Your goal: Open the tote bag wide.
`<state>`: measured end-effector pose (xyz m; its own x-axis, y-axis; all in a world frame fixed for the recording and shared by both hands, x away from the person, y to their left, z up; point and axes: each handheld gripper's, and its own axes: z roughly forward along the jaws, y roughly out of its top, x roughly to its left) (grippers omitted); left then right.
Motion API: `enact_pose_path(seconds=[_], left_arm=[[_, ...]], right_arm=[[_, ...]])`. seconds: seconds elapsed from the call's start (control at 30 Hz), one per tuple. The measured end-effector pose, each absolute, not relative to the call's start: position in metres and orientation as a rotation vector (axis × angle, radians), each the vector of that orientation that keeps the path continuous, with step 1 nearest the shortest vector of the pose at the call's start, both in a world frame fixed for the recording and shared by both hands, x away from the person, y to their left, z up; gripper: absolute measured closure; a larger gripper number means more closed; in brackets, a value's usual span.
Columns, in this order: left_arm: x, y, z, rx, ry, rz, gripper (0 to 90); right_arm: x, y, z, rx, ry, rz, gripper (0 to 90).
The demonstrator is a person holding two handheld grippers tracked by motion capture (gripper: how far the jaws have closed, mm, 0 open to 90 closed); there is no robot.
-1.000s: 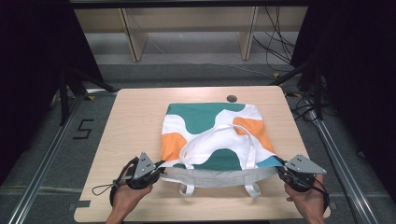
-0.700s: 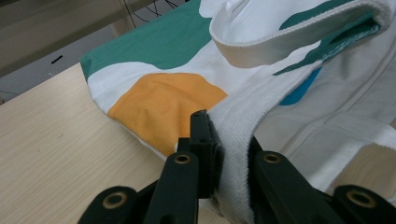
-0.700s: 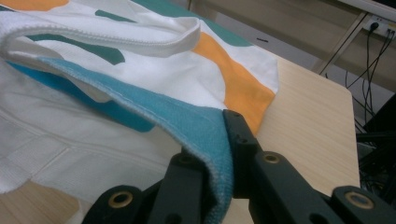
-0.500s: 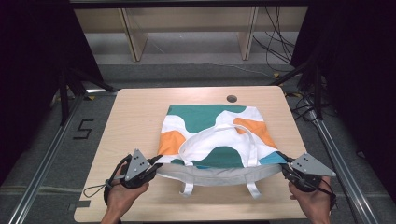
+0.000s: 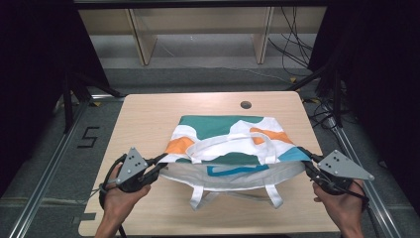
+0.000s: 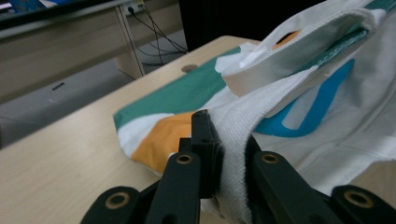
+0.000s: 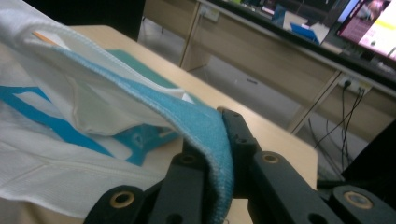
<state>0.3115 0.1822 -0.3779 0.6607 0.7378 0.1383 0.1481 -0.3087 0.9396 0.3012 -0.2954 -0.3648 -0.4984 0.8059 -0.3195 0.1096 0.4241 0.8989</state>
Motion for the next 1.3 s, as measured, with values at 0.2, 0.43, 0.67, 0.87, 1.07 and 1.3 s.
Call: enact_pose_path(seconds=[0.2, 0.43, 0.67, 0.87, 1.07, 1.3], left_arm=[[0.316, 0.185, -0.334, 1.733, 0.653, 0.776, 85.8], [0.308, 0.183, -0.286, 1.643, 0.563, 0.875, 86.1], [0.314, 0.187, -0.279, 1.603, 0.583, 0.847, 85.9], [0.325, 0.193, -0.301, 1.612, 0.632, 0.774, 85.1], [0.314, 0.19, -0.328, 1.709, 0.639, 0.687, 83.4], [0.318, 0.188, -0.346, 1.733, 0.672, 0.656, 82.2]], right_arm=[[0.308, -0.292, -0.322, 0.703, 1.838, 1.11, 86.4], [0.309, -0.293, -0.283, 0.63, 1.798, 1.091, 86.5], [0.311, -0.29, -0.269, 0.59, 1.797, 1.08, 86.5], [0.324, -0.288, -0.28, 0.628, 1.81, 1.109, 86.5], [0.321, -0.29, -0.304, 0.693, 1.817, 1.168, 86.4], [0.317, -0.286, -0.316, 0.697, 1.84, 1.101, 86.3]])
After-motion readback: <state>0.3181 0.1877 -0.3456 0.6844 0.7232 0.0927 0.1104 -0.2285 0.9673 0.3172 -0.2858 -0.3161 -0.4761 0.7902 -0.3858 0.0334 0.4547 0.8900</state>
